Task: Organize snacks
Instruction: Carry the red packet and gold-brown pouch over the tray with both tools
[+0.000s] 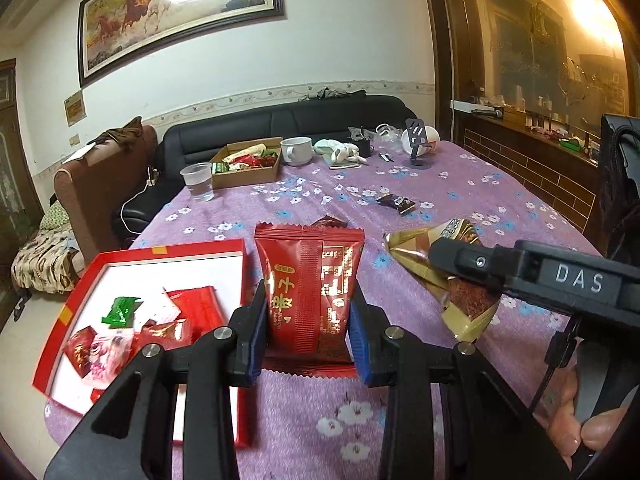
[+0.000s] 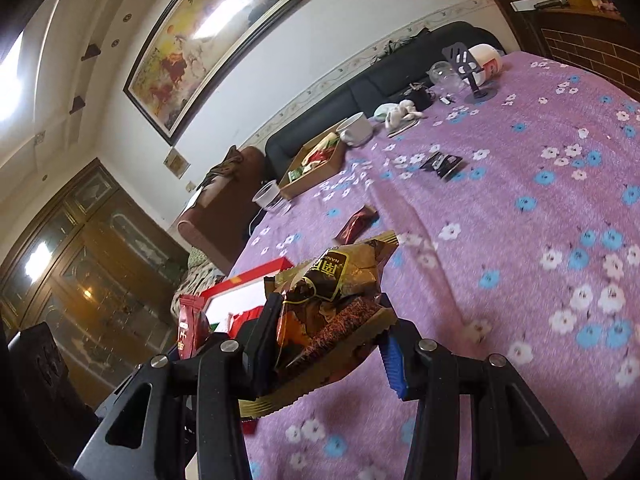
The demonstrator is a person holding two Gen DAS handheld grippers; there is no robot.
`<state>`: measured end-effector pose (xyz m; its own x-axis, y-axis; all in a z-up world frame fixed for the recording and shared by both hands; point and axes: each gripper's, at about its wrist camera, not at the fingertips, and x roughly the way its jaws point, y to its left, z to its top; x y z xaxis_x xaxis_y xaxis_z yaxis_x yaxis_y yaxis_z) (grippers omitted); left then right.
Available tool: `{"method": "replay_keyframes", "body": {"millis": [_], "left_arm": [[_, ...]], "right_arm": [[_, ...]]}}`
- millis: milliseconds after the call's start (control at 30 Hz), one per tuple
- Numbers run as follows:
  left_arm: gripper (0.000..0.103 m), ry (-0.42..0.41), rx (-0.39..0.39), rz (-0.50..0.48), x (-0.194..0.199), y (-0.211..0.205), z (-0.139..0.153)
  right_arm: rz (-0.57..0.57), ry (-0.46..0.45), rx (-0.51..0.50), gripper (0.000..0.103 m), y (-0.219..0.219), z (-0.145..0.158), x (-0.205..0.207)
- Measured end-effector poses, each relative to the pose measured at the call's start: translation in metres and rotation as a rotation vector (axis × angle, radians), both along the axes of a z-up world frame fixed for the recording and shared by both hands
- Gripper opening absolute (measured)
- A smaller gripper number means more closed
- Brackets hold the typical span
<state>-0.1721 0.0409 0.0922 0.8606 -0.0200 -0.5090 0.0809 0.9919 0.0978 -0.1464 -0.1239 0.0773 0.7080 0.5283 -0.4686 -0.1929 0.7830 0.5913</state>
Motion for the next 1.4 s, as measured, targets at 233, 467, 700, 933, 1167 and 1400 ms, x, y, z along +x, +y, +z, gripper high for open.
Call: {"method": "replay_keyframes", "body": {"millis": [233,467,700,933,1167,1400], "left_arm": [[0.033,-0.024,0.01,0.025,-0.024,0.012,0.002],[0.033,-0.037,0.013,0.066,-0.043,0.04,0.0],[0.033,-0.035,-0.015,0.135,-0.049,0.085,-0.007],[0.033,-0.022,-0.056,0.21,-0.042,0.13,-0.018],[0.033,-0.003,-0.081,0.266,-0.027,0.162,-0.029],[0.033,0.025,-0.091,0.311,-0.014,0.182,-0.04]], "right_arm": [[0.038,-0.019,-0.011,0.046,0.015,0.008,-0.022],[0.079,-0.038,-0.033,0.046,0.041,0.019,-0.038],[0.128,-0.057,-0.078,0.046,0.08,0.029,-0.037],[0.172,-0.041,-0.109,0.046,0.121,0.024,-0.021],[0.222,-0.023,-0.135,0.046,0.16,0.011,-0.002],[0.258,0.003,-0.145,0.046,0.186,-0.002,0.016]]}}
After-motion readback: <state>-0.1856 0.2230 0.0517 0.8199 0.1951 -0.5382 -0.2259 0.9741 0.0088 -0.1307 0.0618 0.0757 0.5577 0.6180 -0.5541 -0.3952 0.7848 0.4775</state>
